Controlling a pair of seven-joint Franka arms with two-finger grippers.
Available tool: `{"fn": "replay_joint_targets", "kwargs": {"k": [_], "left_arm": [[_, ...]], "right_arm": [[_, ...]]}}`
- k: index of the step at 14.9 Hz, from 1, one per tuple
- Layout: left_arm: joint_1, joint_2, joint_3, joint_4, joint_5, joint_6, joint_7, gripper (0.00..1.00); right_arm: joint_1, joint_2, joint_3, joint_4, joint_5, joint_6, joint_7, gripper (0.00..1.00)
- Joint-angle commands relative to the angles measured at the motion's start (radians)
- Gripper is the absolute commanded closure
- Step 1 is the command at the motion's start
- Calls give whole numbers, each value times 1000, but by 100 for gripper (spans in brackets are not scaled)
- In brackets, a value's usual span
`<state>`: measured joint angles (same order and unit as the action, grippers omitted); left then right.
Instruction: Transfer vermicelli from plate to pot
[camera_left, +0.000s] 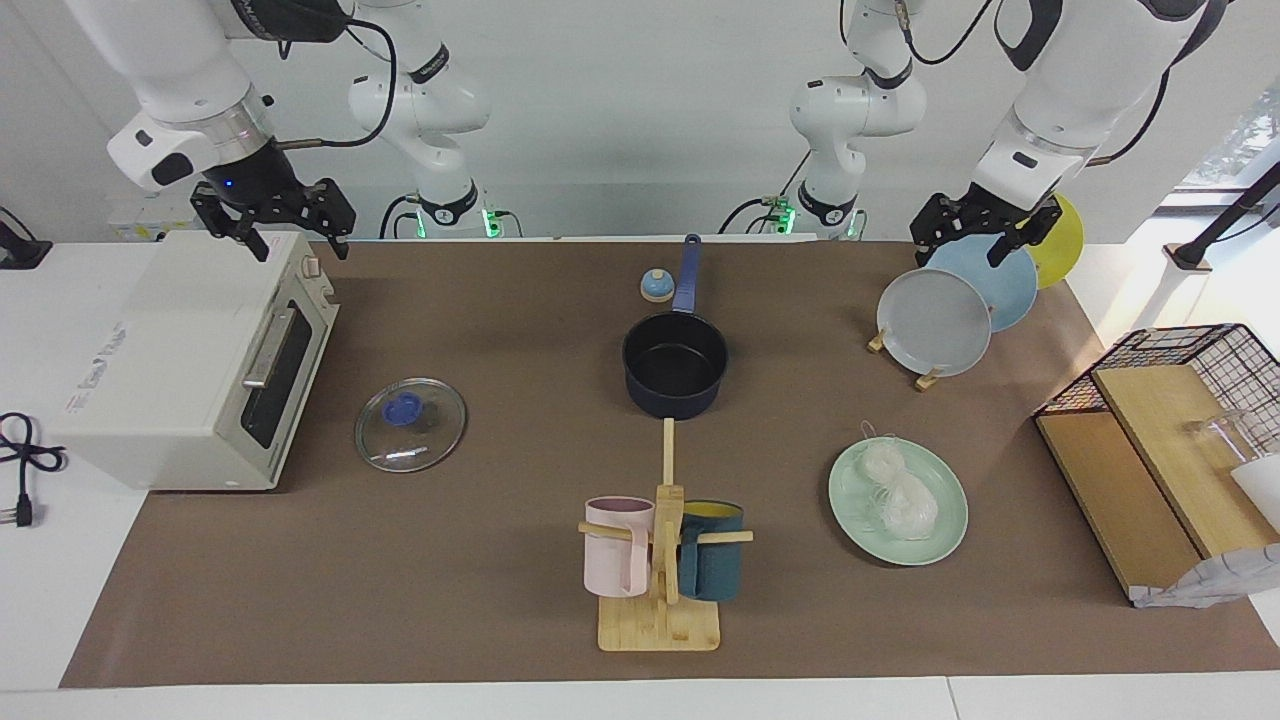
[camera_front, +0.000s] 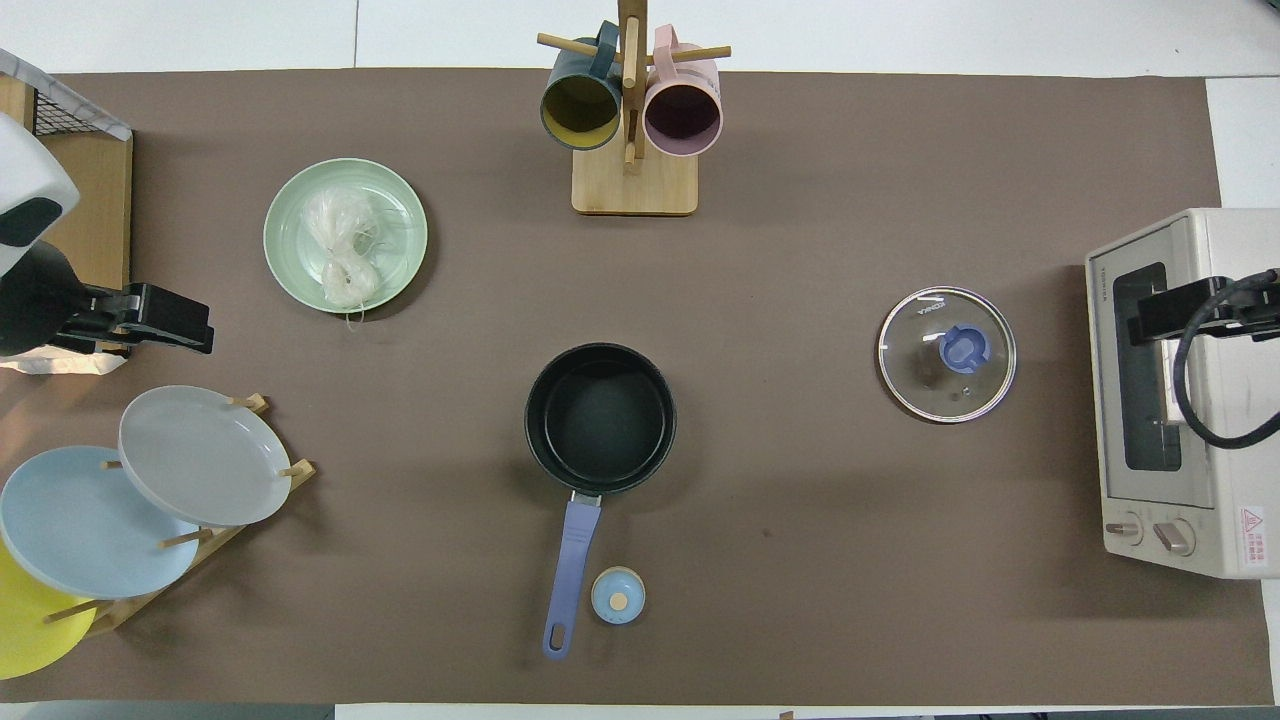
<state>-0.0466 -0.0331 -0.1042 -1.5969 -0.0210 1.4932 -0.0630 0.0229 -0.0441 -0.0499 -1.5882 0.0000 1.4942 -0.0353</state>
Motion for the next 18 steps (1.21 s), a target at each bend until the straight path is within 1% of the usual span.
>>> {"fn": "replay_joint_targets", "kwargs": {"k": [1, 6, 9, 12, 14, 16, 18], "left_arm": [[-4, 1, 6, 11, -13, 1, 12, 0], [-6, -1, 6, 11, -13, 16, 9, 0], [-12, 1, 4, 9, -13, 41, 2, 0], [-12, 5, 3, 9, -13, 50, -1, 0], [-10, 21, 4, 11, -46, 56, -6, 0], [-12, 90, 4, 24, -60, 93, -14, 0], [-12, 171, 4, 40, -59, 142, -14, 0]], "right_arm": [[-1, 1, 7, 8, -2, -2, 18, 0], [-3, 1, 7, 8, -2, 0, 18, 0], [-3, 4, 7, 7, 3, 40, 18, 0], [0, 27, 18, 7, 3, 49, 32, 0], [26, 55, 36, 5, 5, 89, 75, 0], [69, 111, 38, 4, 5, 142, 107, 0], [83, 170, 38, -9, 3, 211, 109, 0]]}}
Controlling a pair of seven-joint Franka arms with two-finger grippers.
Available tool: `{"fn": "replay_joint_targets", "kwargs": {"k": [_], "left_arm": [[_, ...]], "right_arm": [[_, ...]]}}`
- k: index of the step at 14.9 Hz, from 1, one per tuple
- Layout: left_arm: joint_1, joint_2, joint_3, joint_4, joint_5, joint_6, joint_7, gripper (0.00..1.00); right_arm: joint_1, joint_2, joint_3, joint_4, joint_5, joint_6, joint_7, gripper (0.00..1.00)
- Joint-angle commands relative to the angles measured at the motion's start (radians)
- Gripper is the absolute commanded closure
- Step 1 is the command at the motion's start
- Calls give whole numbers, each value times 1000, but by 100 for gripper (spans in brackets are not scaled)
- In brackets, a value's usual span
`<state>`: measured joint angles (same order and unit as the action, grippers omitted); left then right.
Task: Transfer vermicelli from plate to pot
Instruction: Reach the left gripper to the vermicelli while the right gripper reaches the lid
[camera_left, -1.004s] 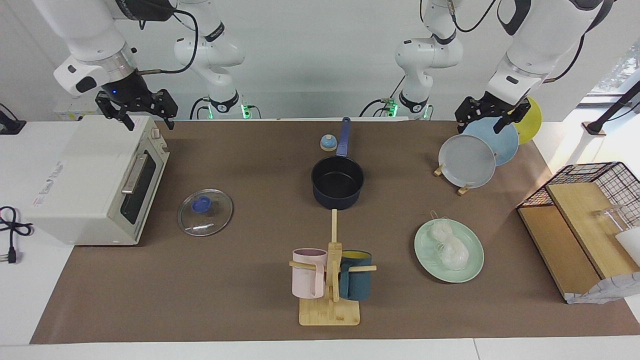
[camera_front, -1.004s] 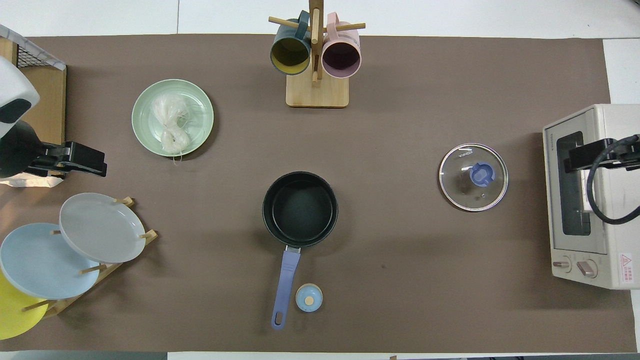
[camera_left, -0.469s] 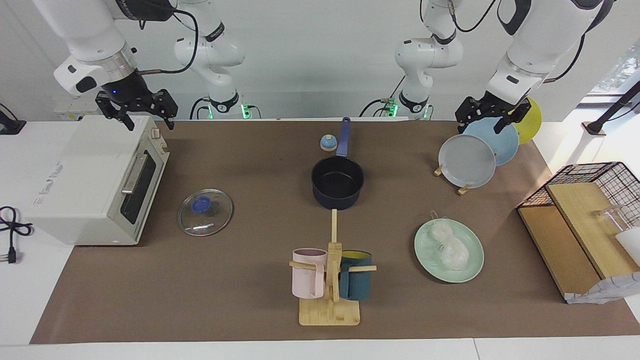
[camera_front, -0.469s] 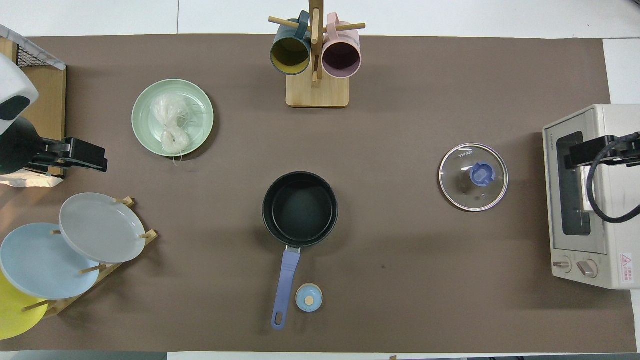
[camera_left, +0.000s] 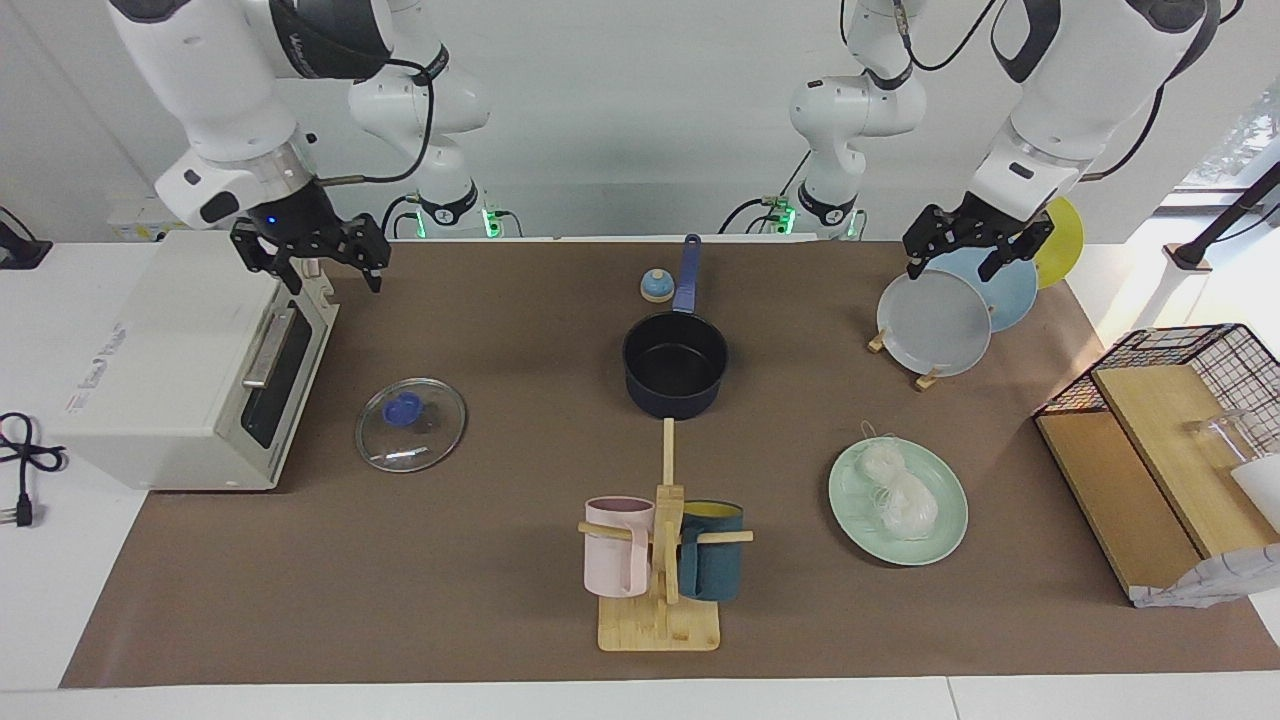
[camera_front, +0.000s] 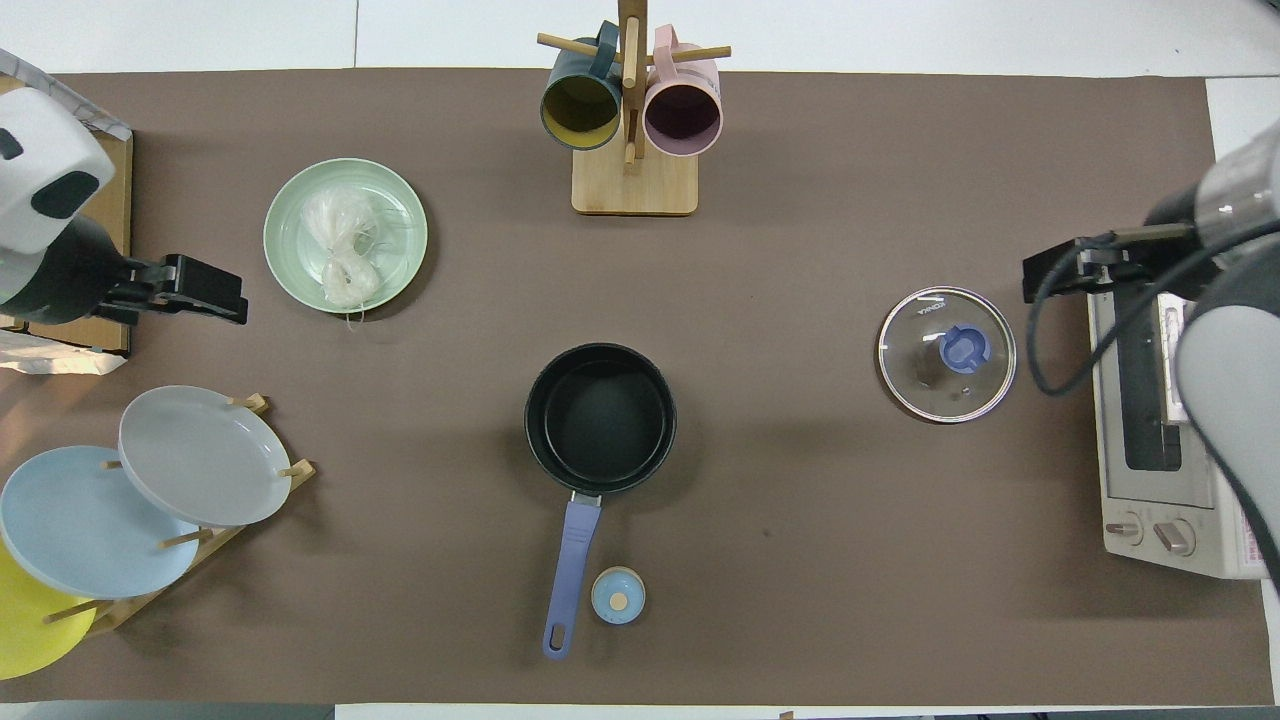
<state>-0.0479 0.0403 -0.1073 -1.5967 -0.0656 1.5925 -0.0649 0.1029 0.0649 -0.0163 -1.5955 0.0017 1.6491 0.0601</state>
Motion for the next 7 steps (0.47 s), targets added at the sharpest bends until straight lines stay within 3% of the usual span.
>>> {"fn": "replay_joint_targets", "kwargs": {"k": [1, 4, 7], "left_arm": [[-12, 142, 8, 53, -11, 72, -12, 0], [-32, 271, 11, 92, 6, 182, -12, 0], [-44, 354, 9, 90, 56, 311, -12, 0]], "right_arm": [[3, 81, 4, -13, 1, 93, 13, 0], [-11, 116, 4, -117, 3, 237, 0, 0], [-25, 81, 4, -326, 3, 453, -42, 0]]}}
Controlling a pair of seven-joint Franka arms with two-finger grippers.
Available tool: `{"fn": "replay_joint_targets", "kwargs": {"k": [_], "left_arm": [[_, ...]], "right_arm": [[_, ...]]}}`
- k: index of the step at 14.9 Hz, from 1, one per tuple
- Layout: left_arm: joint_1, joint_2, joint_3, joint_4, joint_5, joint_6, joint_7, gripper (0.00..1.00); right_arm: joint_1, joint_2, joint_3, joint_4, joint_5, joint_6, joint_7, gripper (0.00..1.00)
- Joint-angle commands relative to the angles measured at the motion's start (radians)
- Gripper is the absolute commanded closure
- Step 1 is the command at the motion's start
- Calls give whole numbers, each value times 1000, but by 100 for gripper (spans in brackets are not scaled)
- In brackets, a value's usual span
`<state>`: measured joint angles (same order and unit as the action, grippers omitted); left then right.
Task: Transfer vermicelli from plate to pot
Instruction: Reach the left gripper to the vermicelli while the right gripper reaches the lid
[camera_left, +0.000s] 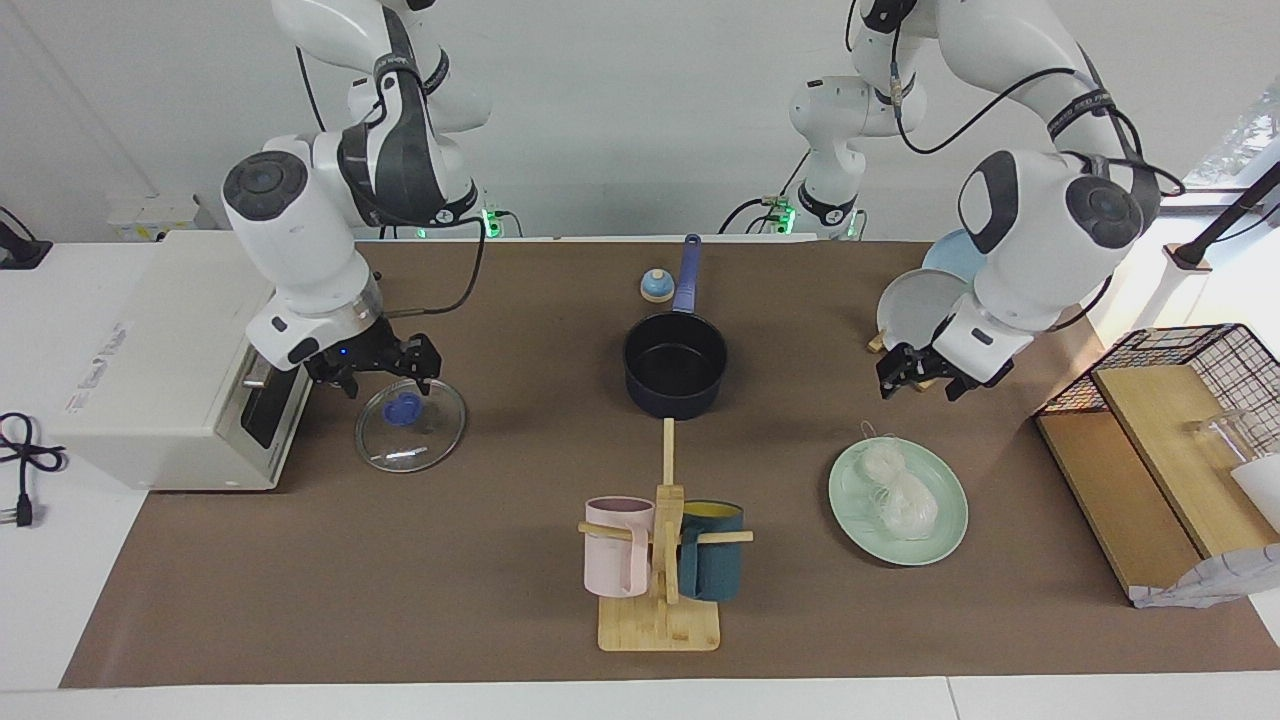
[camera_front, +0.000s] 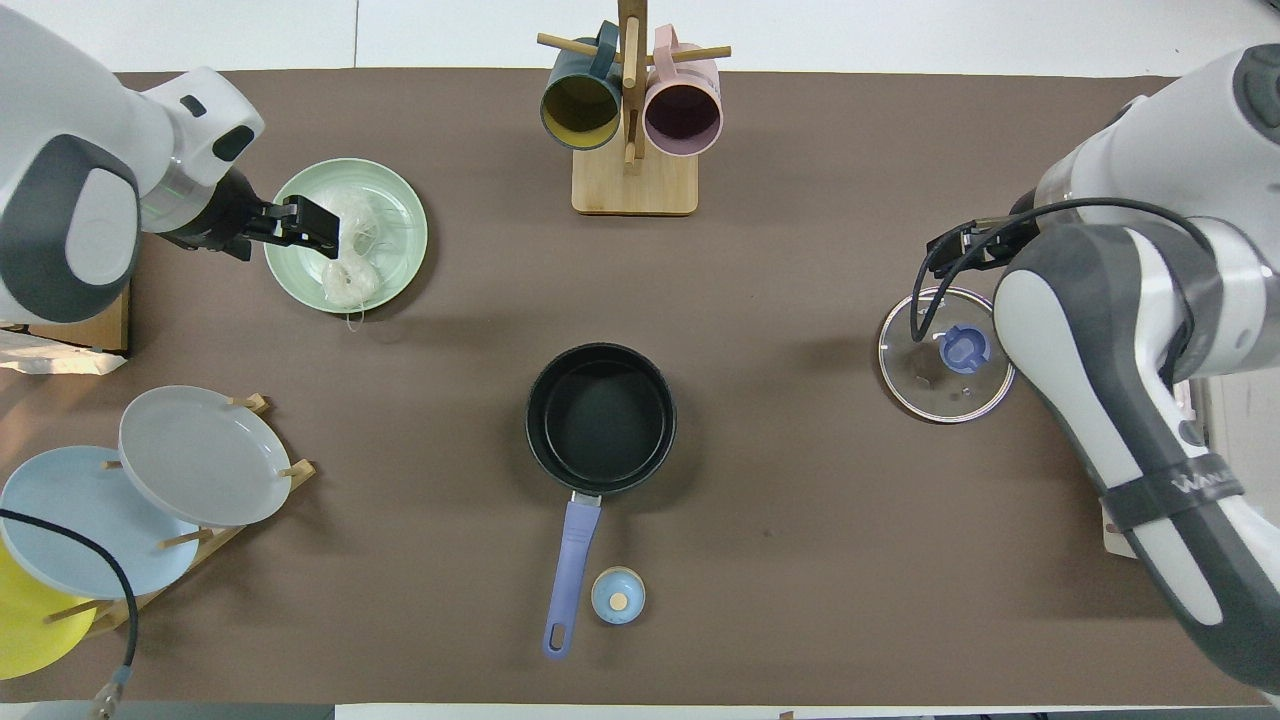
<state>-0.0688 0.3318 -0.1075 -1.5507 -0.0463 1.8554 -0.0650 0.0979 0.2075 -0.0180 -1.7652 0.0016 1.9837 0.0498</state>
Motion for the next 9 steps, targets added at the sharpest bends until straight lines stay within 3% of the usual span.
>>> {"fn": "replay_joint_targets", "kwargs": {"k": [1, 4, 9], "left_arm": [[-28, 90, 9, 44, 40, 74, -13, 0], [-63, 173, 19, 67, 61, 157, -45, 0], [-55, 184, 19, 69, 71, 171, -61, 0]], "right_arm": [[-30, -65, 6, -207, 3, 163, -44, 0], [-37, -57, 6, -249, 4, 201, -88, 0], [-43, -45, 6, -353, 5, 322, -127, 0]]}}
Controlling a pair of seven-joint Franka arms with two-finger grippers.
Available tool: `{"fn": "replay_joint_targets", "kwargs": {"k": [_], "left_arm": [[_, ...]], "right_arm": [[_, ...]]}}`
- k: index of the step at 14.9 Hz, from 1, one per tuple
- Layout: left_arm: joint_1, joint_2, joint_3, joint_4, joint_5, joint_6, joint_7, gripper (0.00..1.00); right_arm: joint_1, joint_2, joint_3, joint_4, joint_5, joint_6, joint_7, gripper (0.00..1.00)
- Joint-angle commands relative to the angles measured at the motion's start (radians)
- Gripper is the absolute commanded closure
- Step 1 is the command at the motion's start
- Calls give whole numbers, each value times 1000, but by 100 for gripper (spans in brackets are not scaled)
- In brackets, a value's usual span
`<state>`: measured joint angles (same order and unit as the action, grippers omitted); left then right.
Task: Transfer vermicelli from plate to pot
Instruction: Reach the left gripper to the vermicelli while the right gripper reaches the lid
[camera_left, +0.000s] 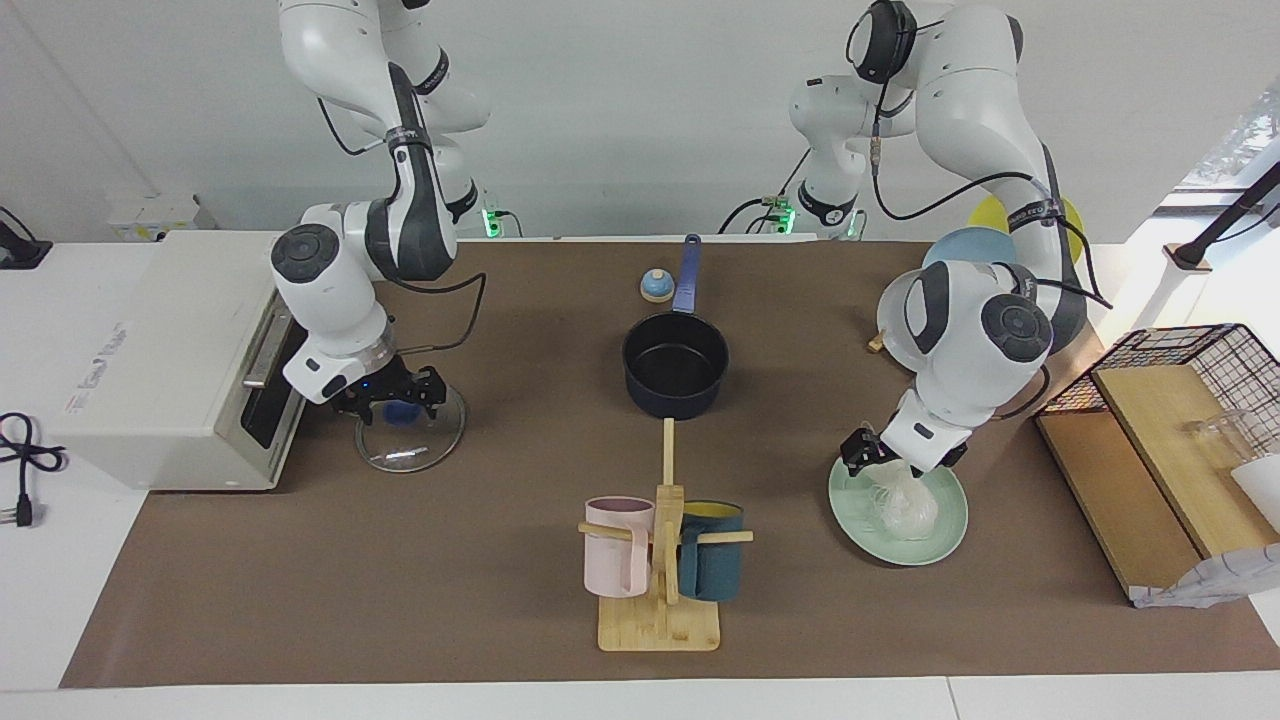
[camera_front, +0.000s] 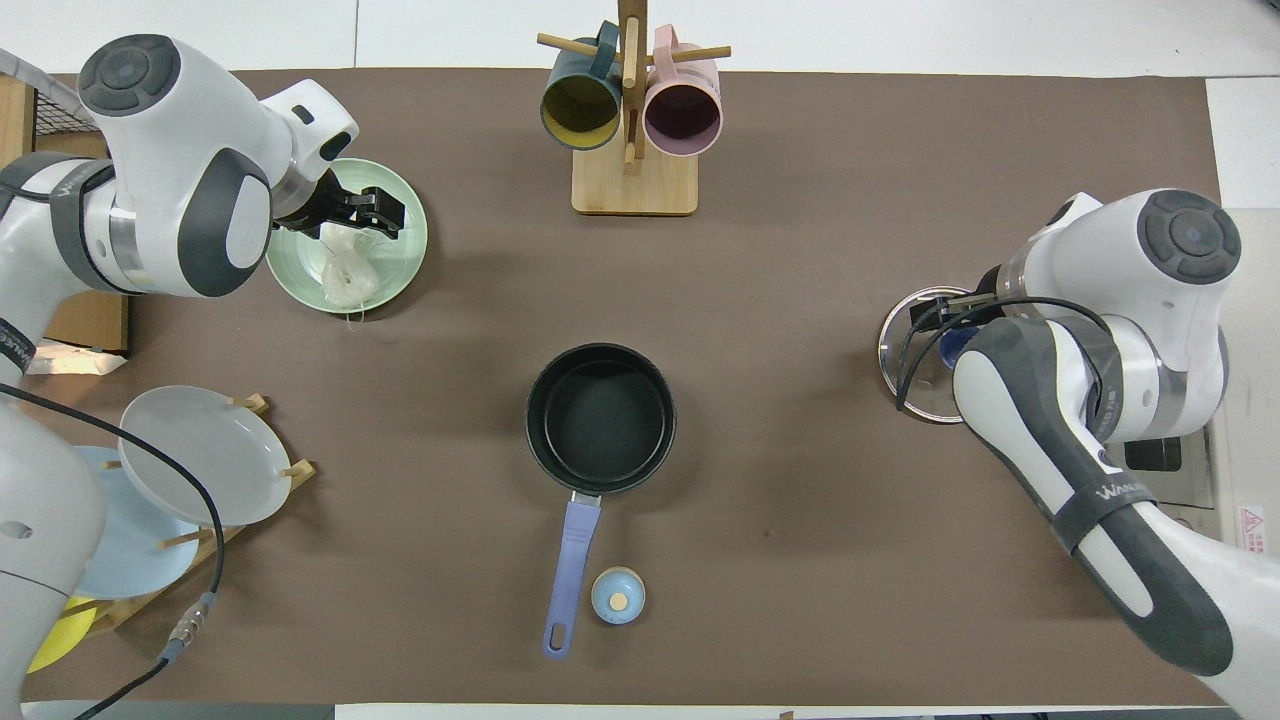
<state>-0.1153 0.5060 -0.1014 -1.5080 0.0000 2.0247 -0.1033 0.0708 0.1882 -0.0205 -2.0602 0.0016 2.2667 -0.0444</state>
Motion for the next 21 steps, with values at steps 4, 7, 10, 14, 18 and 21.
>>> {"fn": "replay_joint_targets", "kwargs": {"k": [4, 7, 10, 14, 18, 21], "left_arm": [[-6, 11, 12, 25, 25, 28, -49, 0], [-4, 14, 12, 22, 25, 54, -50, 0], [-3, 38, 14, 25, 29, 75, -50, 0], [-1, 62, 28, 22, 71, 127, -49, 0], [-1, 62, 37, 20, 90, 127, -49, 0], [-1, 62, 49, 18, 117, 118, -50, 0]], "right_arm": [[-19, -20, 7, -64, 5, 40, -49, 0], [-20, -23, 7, -78, 5, 39, -91, 0], [-28, -24, 7, -84, 5, 39, -123, 0], [-29, -26, 7, -84, 5, 33, -144, 5], [-28, -26, 7, -84, 5, 28, -144, 16], [-28, -26, 7, -84, 3, 25, -146, 27]]}}
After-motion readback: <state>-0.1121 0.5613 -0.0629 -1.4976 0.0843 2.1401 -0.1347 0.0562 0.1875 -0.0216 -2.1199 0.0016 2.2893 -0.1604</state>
